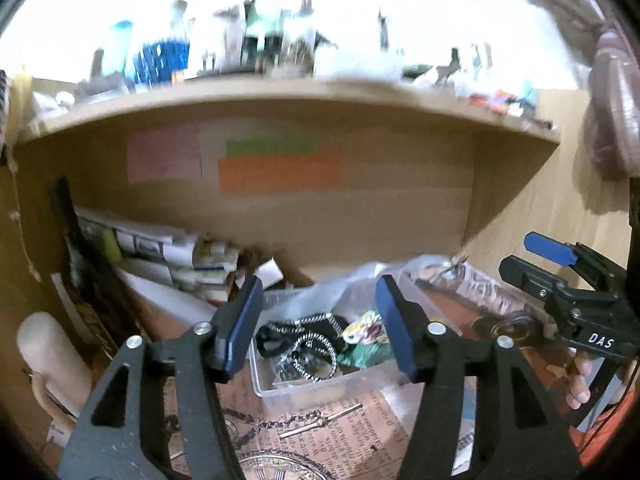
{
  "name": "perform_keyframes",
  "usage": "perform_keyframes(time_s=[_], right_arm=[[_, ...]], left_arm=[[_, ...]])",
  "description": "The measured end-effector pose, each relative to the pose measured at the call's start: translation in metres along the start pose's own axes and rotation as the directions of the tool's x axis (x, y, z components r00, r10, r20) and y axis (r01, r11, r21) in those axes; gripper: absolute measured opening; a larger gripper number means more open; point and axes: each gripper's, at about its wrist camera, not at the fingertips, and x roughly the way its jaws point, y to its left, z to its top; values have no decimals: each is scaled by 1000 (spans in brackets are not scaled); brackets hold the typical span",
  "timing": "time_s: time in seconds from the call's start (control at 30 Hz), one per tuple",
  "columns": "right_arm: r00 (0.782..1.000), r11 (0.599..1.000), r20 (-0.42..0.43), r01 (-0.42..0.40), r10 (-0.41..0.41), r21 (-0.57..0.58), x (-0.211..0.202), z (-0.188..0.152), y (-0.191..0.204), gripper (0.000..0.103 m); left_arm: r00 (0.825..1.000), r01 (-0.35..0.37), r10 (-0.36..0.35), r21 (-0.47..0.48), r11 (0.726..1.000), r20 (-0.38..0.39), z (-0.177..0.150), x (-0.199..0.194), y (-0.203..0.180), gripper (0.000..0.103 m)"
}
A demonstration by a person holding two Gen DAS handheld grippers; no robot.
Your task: Organize soft objects
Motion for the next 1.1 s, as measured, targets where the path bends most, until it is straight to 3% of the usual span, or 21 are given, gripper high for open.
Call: perform_keyframes(time_s=[0.13, 0.5, 1.1], right_arm=[[997, 1000, 69, -17, 17, -1, -25, 9, 5, 79], [987, 1000, 161, -23, 25, -13, -56, 11, 20, 103], [990, 999, 138, -41, 39, 9, -57, 8, 22, 103]], left_arm=[[999, 15, -15, -8, 1000, 47, 4, -20, -3, 67], [988, -16, 19, -19, 1000, 155, 2, -65, -8, 102], [988, -33, 33, -2, 999, 153, -3, -67, -13, 103]])
